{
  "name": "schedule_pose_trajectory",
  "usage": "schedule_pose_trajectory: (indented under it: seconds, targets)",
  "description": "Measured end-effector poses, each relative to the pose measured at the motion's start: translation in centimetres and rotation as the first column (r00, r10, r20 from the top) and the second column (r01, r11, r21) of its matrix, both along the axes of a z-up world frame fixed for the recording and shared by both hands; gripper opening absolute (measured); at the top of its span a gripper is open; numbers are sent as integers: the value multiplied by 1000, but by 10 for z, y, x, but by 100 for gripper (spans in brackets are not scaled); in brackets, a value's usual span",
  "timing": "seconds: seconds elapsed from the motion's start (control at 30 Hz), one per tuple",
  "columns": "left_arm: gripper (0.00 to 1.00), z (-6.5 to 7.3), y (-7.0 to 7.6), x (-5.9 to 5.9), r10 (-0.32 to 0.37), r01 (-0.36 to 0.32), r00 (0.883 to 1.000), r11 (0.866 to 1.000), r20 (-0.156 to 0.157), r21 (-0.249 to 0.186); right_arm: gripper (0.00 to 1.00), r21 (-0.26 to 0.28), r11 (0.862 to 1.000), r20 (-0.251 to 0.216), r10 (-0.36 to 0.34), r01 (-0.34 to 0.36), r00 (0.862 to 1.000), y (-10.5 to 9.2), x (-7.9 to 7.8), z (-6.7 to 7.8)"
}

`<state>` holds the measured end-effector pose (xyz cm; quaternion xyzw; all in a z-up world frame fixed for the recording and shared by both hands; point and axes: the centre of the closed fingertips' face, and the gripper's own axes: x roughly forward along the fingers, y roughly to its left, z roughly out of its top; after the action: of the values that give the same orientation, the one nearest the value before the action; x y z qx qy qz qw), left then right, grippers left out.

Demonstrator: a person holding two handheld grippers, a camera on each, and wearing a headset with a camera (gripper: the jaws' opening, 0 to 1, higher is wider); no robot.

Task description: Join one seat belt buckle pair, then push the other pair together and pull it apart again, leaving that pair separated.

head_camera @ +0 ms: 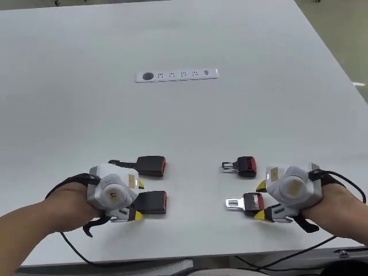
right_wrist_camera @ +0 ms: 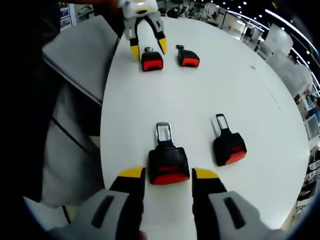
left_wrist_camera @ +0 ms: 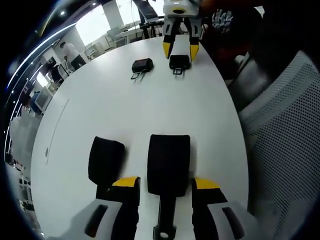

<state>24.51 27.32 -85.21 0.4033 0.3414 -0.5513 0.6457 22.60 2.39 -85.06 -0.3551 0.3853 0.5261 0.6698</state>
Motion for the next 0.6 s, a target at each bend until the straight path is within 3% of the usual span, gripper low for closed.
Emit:
schedule_pose_trajectory:
  seconds: [0.1, 0.33, 0.47, 0.6]
  targets:
    - [32, -2, 1, -2, -11, 11, 1000, 1000, -2, 23, 36, 6, 1000, -13, 0, 0, 1000, 2, 0, -2]
    - [32, -6, 2, 1, -22, 22, 1000, 999, -2, 32, 35, 0, 1000, -16, 12, -12, 1000, 0, 0, -5]
    - [32, -8, 3, 2, -38, 37, 999, 999, 6, 33, 34, 20, 1000, -46, -13, 14, 999, 0, 2, -7]
    - [32, -7, 2, 0, -36, 36, 999, 999, 9, 20, 34, 44, 999, -54, 17, -14, 998, 0, 0, -7]
